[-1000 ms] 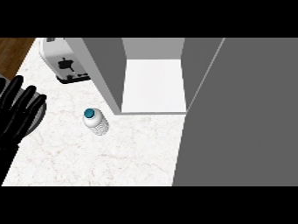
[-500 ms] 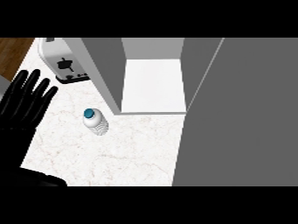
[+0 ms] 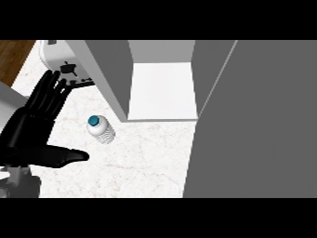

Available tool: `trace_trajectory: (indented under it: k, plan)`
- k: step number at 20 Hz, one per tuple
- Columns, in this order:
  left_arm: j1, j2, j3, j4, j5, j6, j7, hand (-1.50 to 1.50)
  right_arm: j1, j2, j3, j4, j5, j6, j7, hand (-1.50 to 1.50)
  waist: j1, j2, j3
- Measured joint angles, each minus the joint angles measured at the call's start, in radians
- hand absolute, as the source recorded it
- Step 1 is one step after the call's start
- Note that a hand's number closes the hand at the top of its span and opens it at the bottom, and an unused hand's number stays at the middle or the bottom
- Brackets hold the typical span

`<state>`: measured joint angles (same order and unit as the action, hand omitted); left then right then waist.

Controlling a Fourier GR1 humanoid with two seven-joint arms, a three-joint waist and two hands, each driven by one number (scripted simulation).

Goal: Pick up the bottled water, place it into the cabinet and close the cabinet

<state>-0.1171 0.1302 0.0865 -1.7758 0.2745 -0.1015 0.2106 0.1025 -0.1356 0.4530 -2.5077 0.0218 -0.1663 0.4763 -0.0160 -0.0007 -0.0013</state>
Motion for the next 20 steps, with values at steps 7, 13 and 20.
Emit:
trace_trajectory:
  k: [7,13,20]
  plan:
    - [-0.032,0.011,0.021,0.248,-0.046,-0.066,-0.168,-1.50,-0.030,-0.014,-0.003,0.001,0.002,-0.017,0.012,-1.50,0.000,0.000,0.000]
    - [-0.061,-0.007,0.024,0.447,-0.095,-0.091,-0.322,-1.50,-0.055,-0.020,0.021,0.002,0.007,-0.039,0.032,-1.50,0.001,0.000,0.000]
    - [-0.098,-0.023,0.032,0.668,-0.148,-0.093,-0.483,-1.50,-0.087,-0.037,0.022,0.001,0.012,-0.057,0.059,-1.50,0.000,0.000,0.000]
